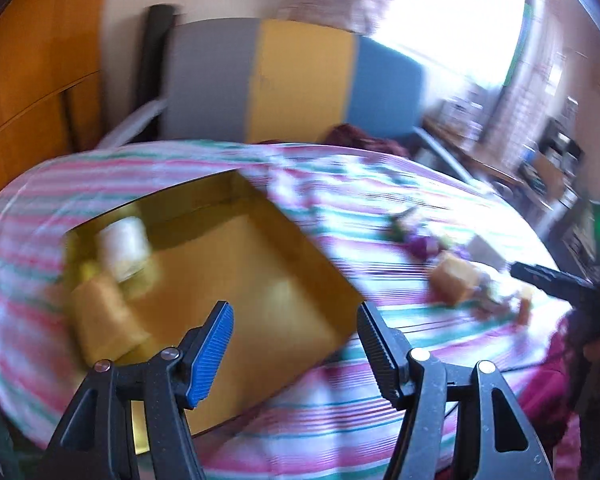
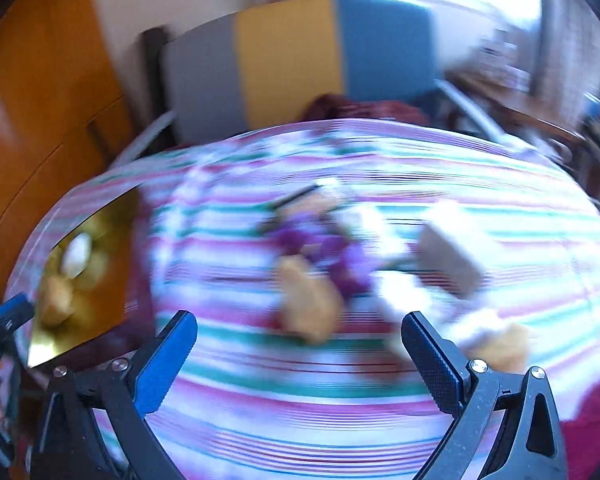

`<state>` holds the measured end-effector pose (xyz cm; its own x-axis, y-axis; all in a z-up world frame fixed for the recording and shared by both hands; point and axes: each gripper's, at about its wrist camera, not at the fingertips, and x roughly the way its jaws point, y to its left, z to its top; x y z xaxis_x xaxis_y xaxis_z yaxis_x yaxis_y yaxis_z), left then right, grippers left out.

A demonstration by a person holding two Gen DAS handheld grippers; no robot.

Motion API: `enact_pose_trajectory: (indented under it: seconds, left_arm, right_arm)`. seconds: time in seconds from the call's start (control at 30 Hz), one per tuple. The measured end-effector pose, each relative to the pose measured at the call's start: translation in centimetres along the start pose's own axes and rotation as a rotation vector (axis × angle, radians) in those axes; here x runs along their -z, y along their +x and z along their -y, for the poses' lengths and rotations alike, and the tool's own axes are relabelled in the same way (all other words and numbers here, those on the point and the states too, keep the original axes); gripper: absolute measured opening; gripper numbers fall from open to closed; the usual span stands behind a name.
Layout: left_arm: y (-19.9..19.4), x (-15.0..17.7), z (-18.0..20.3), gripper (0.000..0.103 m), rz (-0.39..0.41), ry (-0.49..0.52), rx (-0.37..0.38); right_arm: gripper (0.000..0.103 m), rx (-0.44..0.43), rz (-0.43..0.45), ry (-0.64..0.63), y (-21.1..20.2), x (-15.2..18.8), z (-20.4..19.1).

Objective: Organize objects
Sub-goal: 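Reach the left gripper to the second yellow sponge and grasp it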

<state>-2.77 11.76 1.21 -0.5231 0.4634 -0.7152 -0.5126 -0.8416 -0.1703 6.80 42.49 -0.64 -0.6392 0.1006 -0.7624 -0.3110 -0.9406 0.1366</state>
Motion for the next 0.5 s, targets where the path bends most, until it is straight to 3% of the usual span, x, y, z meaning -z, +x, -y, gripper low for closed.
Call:
enact_pose_trajectory:
  seconds: [0.2,0.27,0.37,0.43,0.5]
  left_arm:
    - [4.1,-1.5,7.5,0.065,-0.069,0.137,0.162]
    - [5.8,-1.5,9.9,0.073,-0.108,0.167,0.193]
    - [7.4,-1.4,12.4,0.081,-0.136,0.200,0.217]
    - [8.7,-1.5,14.0,0.081,-0.159,0.207,0.238]
    - [10.1,-1.9,15.3,0.082,-0.177,0.195,0.260]
  right_arm:
    - [0.103,0.053,0.060,0.209,-0.8,0.1,7.5]
    - [0.103,0.039,0.072,0.270,-0.7,0.7,9.0]
    - [0.103,0.016,0.057,0.345,-0.2,1.5,10.4]
    - [0.103,-0.011,0.107,0.349,-0.9,1.4,10.6]
    - [0.103,-0.019,0.096,0.350,-0.6,1.4,10.5]
